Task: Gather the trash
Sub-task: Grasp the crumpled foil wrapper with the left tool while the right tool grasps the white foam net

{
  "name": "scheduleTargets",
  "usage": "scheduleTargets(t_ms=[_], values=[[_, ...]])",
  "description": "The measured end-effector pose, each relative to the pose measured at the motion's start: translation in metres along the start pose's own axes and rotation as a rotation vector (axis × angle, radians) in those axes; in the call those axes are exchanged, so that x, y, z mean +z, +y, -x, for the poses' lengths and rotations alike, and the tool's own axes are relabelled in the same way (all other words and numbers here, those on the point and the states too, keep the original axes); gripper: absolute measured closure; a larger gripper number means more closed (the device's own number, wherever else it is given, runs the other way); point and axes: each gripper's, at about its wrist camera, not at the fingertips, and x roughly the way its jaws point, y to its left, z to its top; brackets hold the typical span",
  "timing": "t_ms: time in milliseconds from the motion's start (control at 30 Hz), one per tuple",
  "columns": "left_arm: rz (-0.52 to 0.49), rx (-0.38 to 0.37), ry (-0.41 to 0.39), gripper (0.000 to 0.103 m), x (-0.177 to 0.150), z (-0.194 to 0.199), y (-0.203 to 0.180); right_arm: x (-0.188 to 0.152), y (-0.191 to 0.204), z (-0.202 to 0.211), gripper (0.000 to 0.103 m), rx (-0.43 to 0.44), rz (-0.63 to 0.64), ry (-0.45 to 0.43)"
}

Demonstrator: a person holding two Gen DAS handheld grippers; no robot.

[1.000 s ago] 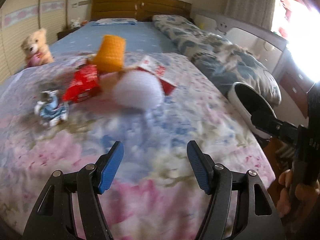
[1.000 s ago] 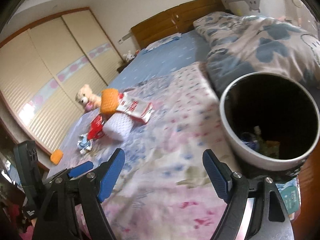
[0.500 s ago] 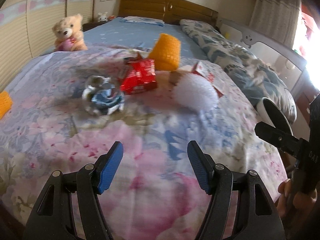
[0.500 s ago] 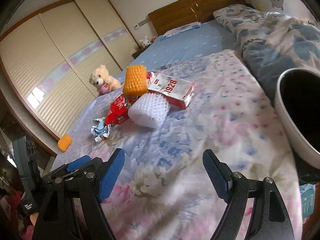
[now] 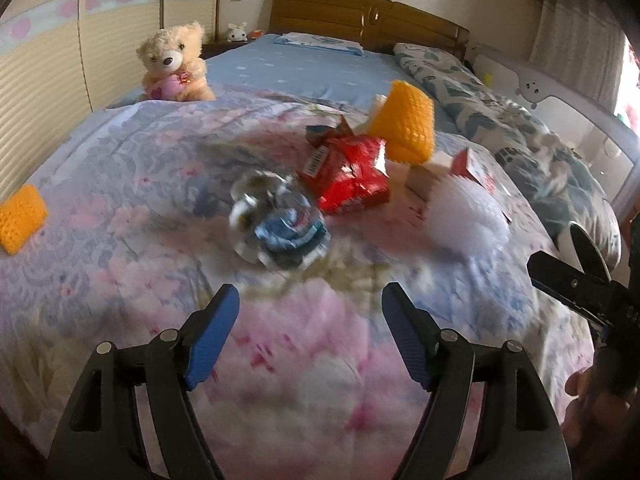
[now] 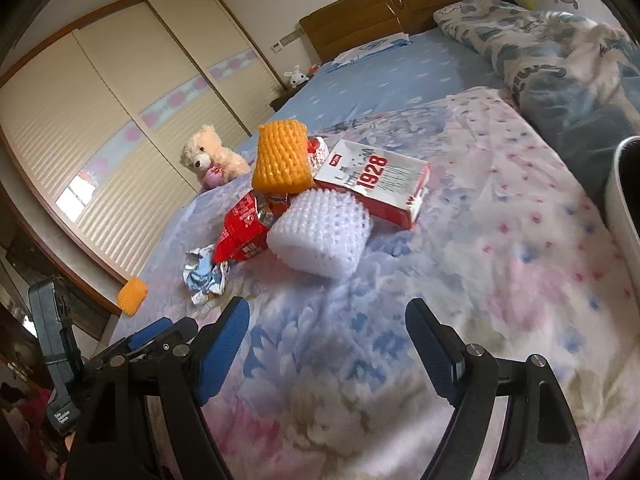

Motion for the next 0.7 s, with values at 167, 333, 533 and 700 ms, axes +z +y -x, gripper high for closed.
scheduleTargets(t_ms=[167, 333, 533, 700], values=[[0.008, 0.018, -0.001, 0.018, 0.017, -0.012, 0.010, 0.010, 0.002, -0.017, 0.021, 0.000, -0.015, 0.005], [0.011, 0.006, 0.015, 0.018, 0.030, -0.029, 0.016, 0.019, 0.006, -0.032, 0.021, 0.001, -0.014, 0.009], [0.021, -0.018, 0.063, 0.051, 0.031, -0.047, 0.019, 0.022, 0.003, -0.050, 0.031, -0.038, -0.005, 0.009], [-0.003, -0.033, 0.033, 0.083, 0.029, -0.038, 0.011, 0.020, 0.007, -0.053, 0.088, -0.057, 0.039, 0.034]])
